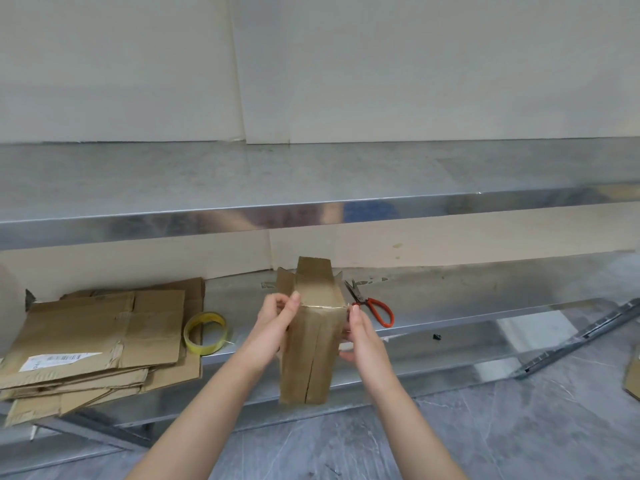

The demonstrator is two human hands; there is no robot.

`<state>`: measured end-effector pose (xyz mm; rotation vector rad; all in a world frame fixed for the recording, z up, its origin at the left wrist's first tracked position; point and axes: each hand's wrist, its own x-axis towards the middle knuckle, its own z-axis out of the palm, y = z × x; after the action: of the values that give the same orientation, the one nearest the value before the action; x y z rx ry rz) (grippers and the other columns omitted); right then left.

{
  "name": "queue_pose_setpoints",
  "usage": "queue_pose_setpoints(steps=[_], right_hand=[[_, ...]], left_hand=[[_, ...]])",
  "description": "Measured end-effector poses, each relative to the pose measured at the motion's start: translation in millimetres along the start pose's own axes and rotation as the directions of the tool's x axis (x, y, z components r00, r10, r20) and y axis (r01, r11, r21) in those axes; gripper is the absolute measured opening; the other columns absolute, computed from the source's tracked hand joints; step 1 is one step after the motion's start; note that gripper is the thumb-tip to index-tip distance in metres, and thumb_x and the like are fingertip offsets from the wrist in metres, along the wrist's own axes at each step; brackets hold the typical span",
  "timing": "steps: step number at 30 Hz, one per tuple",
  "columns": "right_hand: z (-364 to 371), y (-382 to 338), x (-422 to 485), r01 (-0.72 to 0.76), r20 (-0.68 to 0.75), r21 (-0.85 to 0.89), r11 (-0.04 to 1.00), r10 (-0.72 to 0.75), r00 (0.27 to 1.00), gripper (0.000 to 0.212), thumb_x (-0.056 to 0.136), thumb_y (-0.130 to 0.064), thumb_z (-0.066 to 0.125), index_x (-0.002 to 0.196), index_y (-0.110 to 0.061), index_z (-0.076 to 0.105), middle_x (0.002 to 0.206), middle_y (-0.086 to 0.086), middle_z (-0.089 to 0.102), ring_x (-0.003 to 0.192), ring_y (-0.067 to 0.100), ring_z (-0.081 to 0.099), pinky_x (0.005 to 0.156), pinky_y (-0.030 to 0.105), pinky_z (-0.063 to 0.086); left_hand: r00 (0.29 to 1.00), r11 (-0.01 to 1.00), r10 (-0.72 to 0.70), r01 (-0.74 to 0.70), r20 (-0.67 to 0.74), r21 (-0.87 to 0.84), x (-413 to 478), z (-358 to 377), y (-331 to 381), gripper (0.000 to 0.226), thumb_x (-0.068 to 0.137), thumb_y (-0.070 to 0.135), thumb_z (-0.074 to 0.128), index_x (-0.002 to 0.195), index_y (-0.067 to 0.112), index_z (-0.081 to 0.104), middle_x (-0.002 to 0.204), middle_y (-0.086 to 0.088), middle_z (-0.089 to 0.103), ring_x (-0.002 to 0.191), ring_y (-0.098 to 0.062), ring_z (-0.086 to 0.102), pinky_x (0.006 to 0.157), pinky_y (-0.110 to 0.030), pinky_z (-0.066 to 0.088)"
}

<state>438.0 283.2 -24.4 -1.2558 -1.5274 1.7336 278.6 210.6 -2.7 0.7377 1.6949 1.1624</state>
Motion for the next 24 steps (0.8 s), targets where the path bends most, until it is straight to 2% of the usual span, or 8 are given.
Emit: queue_pose_setpoints(steps=[3,6,10,13,15,17,21,24], right_hand=[[-7,-16,-4,0.119,-0.028,-0.011,0.993,-0.12,0.992,0.032,0.089,-0.065,0.048,0.098,-0.039,0.063,0.093,-0.014,0.07,0.09,0.005,0.066,0.085,0.041,0.059],[-14,-33,-9,0.197,-0.005,0.003,0.98,-0.197,0.98,0.02,0.079,-0.047,0.065,0.093,-0.034,0.059,0.082,-0.014,0.066,0.08,0.009,0.063,0.087,0.047,0.056],[-23,-35,-6,0.254,0.059,0.005,0.967,-0.254,0.965,0.053,0.071,-0.016,0.068,0.119,-0.032,0.052,0.116,-0.012,0.062,0.11,0.001,0.06,0.081,0.022,0.054],[-24,-19,1,0.281,0.141,-0.047,0.958,-0.272,0.952,0.079,0.076,0.002,0.071,0.138,-0.037,0.042,0.131,-0.011,0.048,0.12,-0.006,0.051,0.086,0.014,0.05],[-19,-1,6,0.309,0.167,-0.142,0.94,-0.285,0.944,0.083,0.077,0.001,0.073,0.132,-0.05,0.04,0.13,-0.018,0.043,0.119,-0.014,0.045,0.088,0.012,0.049],[-11,18,14,0.304,0.128,-0.23,0.924,-0.281,0.951,0.084,0.077,0.004,0.071,0.126,-0.056,0.039,0.131,-0.018,0.043,0.122,-0.009,0.045,0.093,0.02,0.051],[7,56,29,0.198,0.091,-0.269,0.943,-0.18,0.979,0.08,0.076,0.008,0.071,0.127,-0.046,0.04,0.128,-0.011,0.052,0.123,0.009,0.051,0.091,0.028,0.055],[16,75,35,0.167,0.063,-0.297,0.94,-0.155,0.986,0.077,0.067,-0.019,0.088,0.13,-0.031,0.046,0.124,-0.011,0.054,0.117,0.004,0.053,0.097,0.029,0.052]], left_hand=[[0.997,0.999,0.041,-0.041,-0.071,0.002,-1,3,16,0.072,0.075,0.079,0.042,0.133,0.038,0.036,0.143,0.006,0.039,0.124,-0.017,0.046,0.095,-0.04,0.046],[0.992,0.991,0.12,-0.122,-0.037,-0.059,-4,1,26,0.057,0.082,0.058,0.063,0.13,0.035,0.042,0.138,0.004,0.045,0.118,-0.014,0.054,0.1,-0.041,0.047],[0.956,0.949,0.284,-0.27,0.07,-0.164,-11,-3,16,0.068,0.08,0.024,0.077,0.132,0.039,0.036,0.137,0.018,0.043,0.121,-0.001,0.051,0.095,-0.025,0.05],[0.953,0.952,0.276,-0.253,0.122,-0.17,-8,-4,-7,0.091,0.078,0.016,0.079,0.14,0.053,0.023,0.141,0.025,0.038,0.128,0.004,0.043,0.101,-0.031,0.047],[0.964,0.962,0.239,-0.219,0.114,-0.164,-2,-5,-25,0.092,0.078,0.011,0.078,0.137,0.056,0.025,0.142,0.02,0.04,0.13,-0.003,0.042,0.104,-0.036,0.046],[0.973,0.961,0.219,-0.202,0.073,-0.188,7,-5,-41,0.083,0.078,0.012,0.078,0.132,0.054,0.031,0.138,0.02,0.044,0.129,-0.002,0.043,0.099,-0.027,0.048],[0.993,0.976,0.115,-0.119,-0.033,-0.18,24,-4,-72,0.065,0.077,0.025,0.079,0.126,0.044,0.041,0.129,0.018,0.055,0.127,-0.004,0.046,0.091,-0.017,0.046],[0.991,0.991,0.12,-0.116,0.059,-0.066,30,-5,-91,0.059,0.081,0.024,0.077,0.127,0.04,0.045,0.124,0.017,0.06,0.124,-0.006,0.051,0.099,-0.026,0.046]])
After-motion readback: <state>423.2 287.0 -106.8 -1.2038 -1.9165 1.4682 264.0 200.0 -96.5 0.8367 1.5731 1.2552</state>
